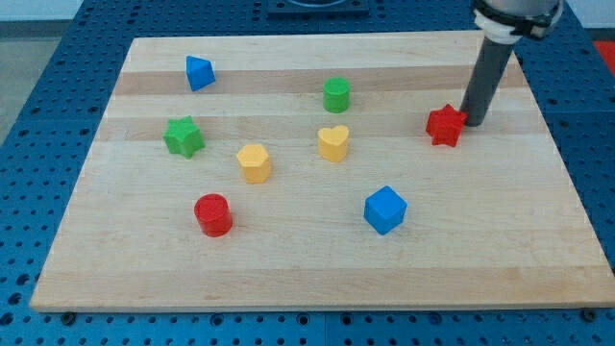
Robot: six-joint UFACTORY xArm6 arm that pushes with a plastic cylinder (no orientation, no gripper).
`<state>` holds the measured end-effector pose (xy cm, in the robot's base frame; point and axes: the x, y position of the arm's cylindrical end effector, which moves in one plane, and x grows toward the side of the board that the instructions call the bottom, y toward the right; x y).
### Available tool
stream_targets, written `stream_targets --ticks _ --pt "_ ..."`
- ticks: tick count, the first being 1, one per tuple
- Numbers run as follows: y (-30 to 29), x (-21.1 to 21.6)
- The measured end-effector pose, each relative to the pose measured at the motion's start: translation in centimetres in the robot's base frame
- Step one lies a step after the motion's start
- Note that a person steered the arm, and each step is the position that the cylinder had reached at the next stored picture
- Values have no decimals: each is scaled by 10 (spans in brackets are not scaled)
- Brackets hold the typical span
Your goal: Slightly push the green circle diagonally to the green star
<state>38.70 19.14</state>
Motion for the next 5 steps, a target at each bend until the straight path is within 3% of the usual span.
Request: stream_targets --ticks 3,4,5 --pt "-13 8" --pt "-21 -19" --pt "-66 -25"
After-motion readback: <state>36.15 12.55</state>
